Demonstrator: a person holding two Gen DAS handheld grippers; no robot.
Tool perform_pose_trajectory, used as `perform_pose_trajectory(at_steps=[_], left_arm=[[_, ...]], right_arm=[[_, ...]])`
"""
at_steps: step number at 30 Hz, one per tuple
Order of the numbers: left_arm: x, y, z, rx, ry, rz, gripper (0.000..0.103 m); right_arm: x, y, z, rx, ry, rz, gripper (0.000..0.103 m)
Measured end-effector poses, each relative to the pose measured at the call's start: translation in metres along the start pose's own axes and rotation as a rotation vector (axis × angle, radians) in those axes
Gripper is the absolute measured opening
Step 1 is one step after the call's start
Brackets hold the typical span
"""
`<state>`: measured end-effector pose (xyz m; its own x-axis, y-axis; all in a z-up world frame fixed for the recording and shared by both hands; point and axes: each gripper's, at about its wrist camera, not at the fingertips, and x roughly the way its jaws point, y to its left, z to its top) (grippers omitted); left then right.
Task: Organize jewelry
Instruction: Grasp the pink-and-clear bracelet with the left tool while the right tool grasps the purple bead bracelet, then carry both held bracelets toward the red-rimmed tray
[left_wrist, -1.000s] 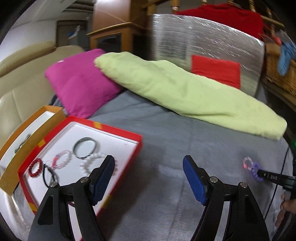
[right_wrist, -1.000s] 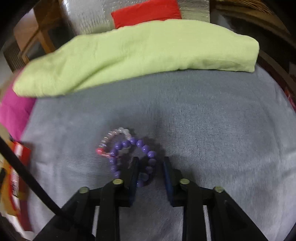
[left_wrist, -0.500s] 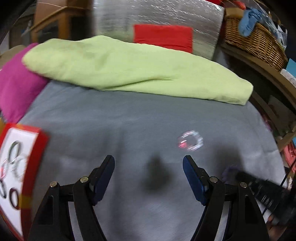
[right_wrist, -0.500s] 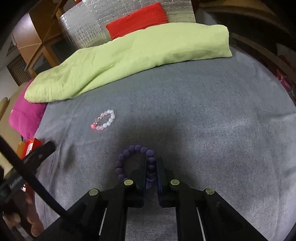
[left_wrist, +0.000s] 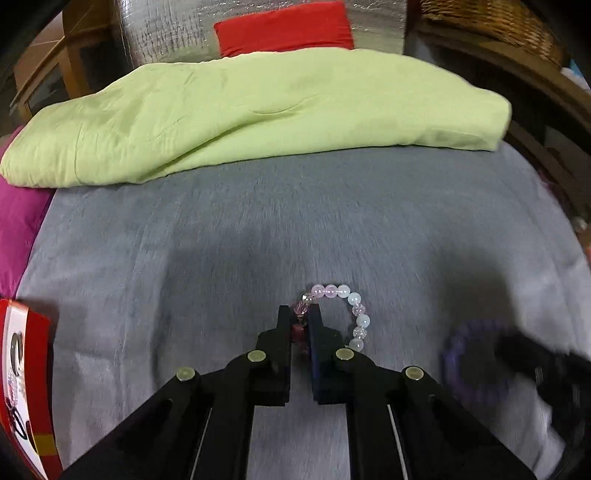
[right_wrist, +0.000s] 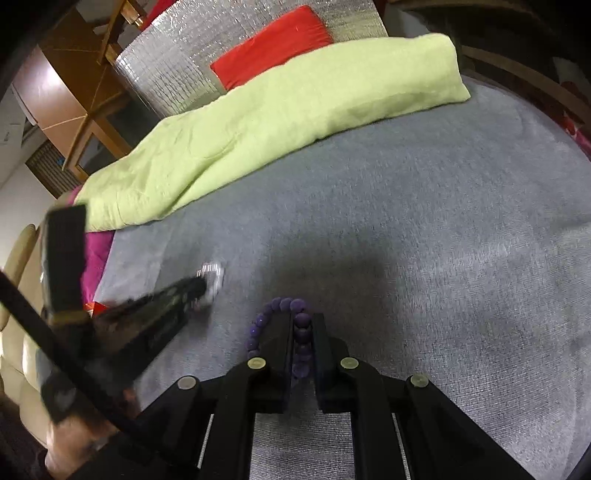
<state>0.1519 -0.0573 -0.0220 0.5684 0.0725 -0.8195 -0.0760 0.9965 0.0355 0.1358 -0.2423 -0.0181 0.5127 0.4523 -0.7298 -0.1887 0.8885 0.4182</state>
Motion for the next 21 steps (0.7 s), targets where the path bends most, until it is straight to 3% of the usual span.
perform_pose_trajectory(at_steps=[8, 21], left_arm=[[-0.047, 0.029, -0.055, -0.045, -0.045, -0.035, 0.008], [-0.065, 0.056, -0.059, -0.098, -0.064, -0.031, 0.008]], right_arm=[[-0.006, 0.013, -0.002, -0.028, -0.028, -0.004, 0.010], [-0.024, 0.027, -0.002, -0.057, -0.109, -0.002, 0.010]])
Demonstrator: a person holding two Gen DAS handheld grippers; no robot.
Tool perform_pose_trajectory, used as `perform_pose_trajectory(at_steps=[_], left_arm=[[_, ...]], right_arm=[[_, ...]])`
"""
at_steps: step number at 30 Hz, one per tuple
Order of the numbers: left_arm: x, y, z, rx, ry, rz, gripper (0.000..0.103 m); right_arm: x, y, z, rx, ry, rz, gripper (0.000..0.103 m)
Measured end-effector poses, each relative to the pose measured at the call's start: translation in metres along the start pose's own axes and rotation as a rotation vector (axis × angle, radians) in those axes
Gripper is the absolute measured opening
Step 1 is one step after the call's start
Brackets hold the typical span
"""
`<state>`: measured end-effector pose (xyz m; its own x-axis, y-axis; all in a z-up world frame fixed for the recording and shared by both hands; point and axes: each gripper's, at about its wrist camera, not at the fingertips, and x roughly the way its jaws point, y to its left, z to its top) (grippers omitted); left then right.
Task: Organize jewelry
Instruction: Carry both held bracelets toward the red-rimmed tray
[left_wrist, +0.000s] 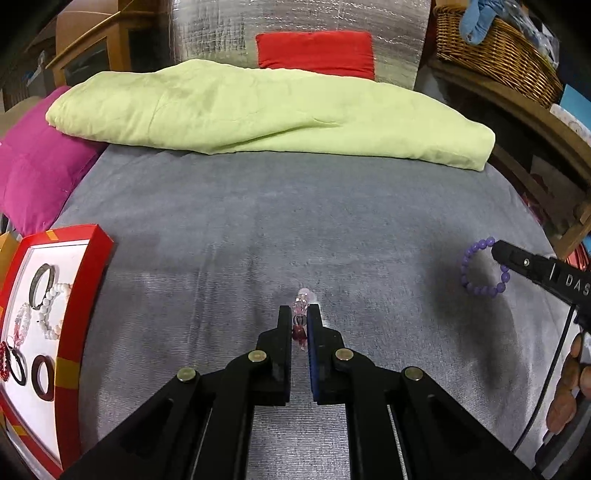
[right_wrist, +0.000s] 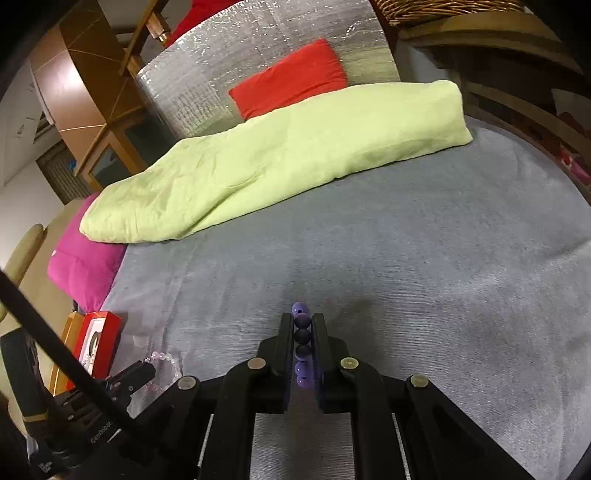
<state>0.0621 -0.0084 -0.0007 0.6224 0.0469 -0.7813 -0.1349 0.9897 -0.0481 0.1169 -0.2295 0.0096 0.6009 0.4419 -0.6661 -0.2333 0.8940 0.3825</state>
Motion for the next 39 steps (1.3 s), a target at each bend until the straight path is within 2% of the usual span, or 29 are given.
perform_pose_trajectory(at_steps=[17, 39], left_arm=[[0.001, 0.003, -0.001, -0.012, -0.011, 0.021, 0.008], [0.003, 0.011, -0.002, -0.037, -0.017, 0.040, 0.008]], right_arm=[[0.000, 0.006, -0.001, -0.027, 0.001, 0.028, 0.010], [0.003, 0.013, -0.003, -0.068, 0.008, 0.006, 0.010]])
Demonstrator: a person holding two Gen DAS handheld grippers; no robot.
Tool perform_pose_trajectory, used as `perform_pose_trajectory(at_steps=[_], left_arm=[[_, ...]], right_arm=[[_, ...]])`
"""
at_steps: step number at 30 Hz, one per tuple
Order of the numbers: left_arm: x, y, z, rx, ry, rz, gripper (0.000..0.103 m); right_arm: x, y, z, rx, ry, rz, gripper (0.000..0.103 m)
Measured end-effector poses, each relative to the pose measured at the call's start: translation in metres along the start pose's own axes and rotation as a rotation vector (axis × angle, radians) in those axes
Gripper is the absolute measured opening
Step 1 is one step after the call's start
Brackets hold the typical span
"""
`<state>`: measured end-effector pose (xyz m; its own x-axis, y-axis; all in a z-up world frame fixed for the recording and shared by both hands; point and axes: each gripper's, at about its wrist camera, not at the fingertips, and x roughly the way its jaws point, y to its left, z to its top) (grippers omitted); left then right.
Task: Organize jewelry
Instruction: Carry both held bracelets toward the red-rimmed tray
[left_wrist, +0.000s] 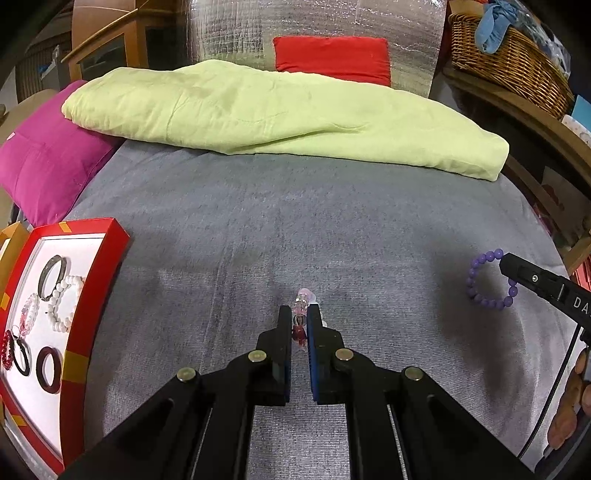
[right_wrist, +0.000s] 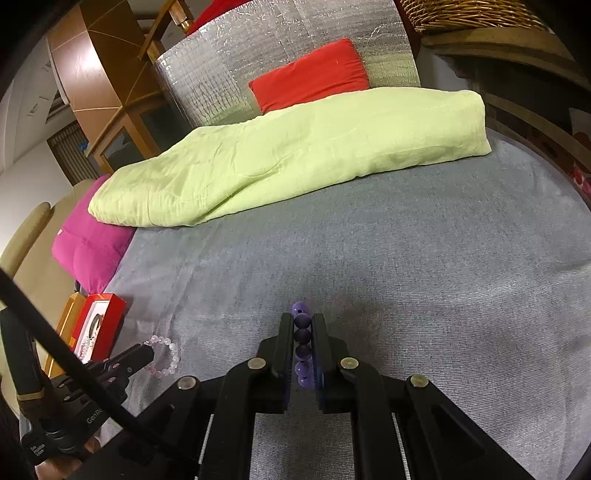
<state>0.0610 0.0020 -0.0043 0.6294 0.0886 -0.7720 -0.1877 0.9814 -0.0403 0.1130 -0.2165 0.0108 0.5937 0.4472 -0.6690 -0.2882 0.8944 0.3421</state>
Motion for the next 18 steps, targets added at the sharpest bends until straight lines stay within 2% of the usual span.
perform_pose_trajectory(at_steps=[18], left_arm=[[0.0000, 0.0009, 0.0018, -0.004, -0.010, 0.012, 0.008]], right_arm=[[0.0009, 0.0015, -0.0002, -0.007, 0.000, -0.014, 0.010]])
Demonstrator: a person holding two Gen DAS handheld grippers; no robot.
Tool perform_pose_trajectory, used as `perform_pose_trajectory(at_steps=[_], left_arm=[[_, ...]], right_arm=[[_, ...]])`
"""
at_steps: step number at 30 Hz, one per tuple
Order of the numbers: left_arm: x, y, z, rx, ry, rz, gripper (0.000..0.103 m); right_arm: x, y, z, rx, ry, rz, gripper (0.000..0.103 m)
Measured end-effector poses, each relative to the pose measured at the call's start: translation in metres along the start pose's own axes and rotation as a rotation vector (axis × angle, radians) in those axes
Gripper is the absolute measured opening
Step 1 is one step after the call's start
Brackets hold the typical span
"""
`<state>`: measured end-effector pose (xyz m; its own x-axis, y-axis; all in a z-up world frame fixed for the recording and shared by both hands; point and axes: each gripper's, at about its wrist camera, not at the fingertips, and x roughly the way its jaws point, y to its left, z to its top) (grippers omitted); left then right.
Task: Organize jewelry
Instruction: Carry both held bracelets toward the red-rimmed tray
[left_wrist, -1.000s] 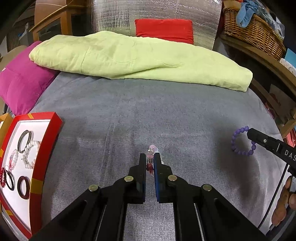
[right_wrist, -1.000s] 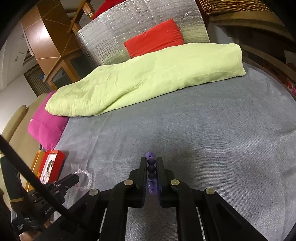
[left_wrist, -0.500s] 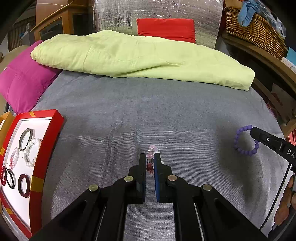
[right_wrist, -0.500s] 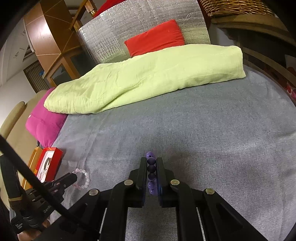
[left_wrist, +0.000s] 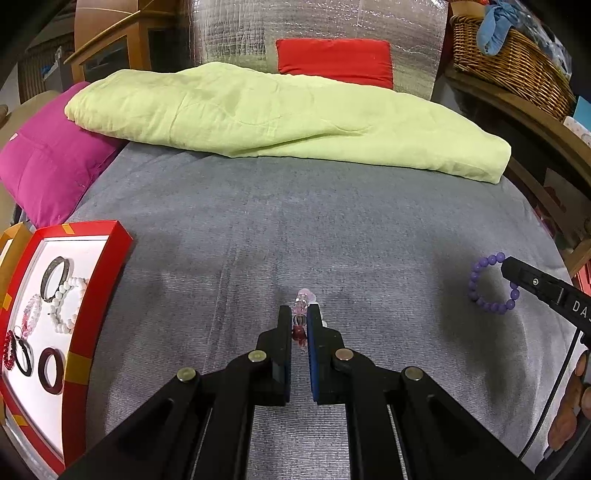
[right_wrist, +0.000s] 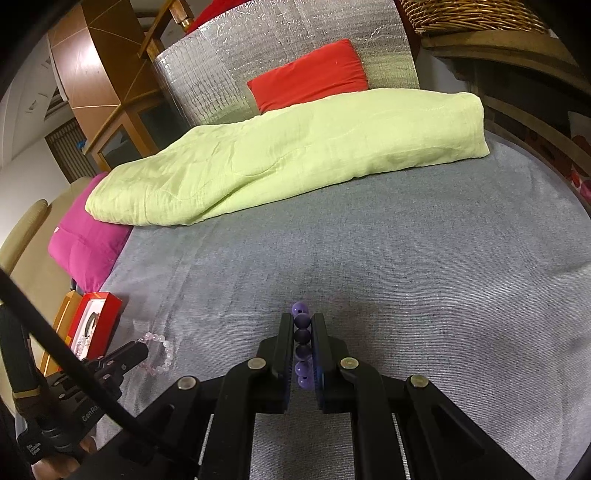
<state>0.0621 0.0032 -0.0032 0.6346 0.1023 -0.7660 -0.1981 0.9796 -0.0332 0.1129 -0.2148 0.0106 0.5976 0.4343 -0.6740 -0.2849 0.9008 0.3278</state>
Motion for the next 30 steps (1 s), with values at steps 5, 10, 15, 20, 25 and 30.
perform_pose_trajectory(at_steps=[5, 10, 15, 20, 25, 30], left_arm=[[-0.002, 0.001, 0.001, -0.006, -0.002, -0.003, 0.008], [-0.004, 0.003, 0.002, -0.010, -0.006, -0.003, 0.008], [-0.005, 0.005, 0.001, -0.011, -0.010, 0.002, 0.008], [-0.006, 0.008, 0.000, -0.015, -0.013, 0.009, 0.008], [-0.008, 0.011, -0.001, -0.021, -0.016, 0.015, 0.008], [-0.008, 0.011, 0.000, -0.023, -0.015, 0.013, 0.008]], right_arm=[[0.001, 0.001, -0.001, -0.004, 0.001, -0.004, 0.010], [0.001, 0.002, -0.001, -0.009, 0.002, -0.008, 0.010], [0.001, 0.002, -0.002, -0.011, 0.000, -0.009, 0.010], [0.002, 0.004, -0.001, -0.016, -0.001, -0.009, 0.010], [0.002, 0.008, -0.002, -0.027, 0.000, -0.012, 0.010], [0.002, 0.009, -0.003, -0.036, 0.000, -0.013, 0.010]])
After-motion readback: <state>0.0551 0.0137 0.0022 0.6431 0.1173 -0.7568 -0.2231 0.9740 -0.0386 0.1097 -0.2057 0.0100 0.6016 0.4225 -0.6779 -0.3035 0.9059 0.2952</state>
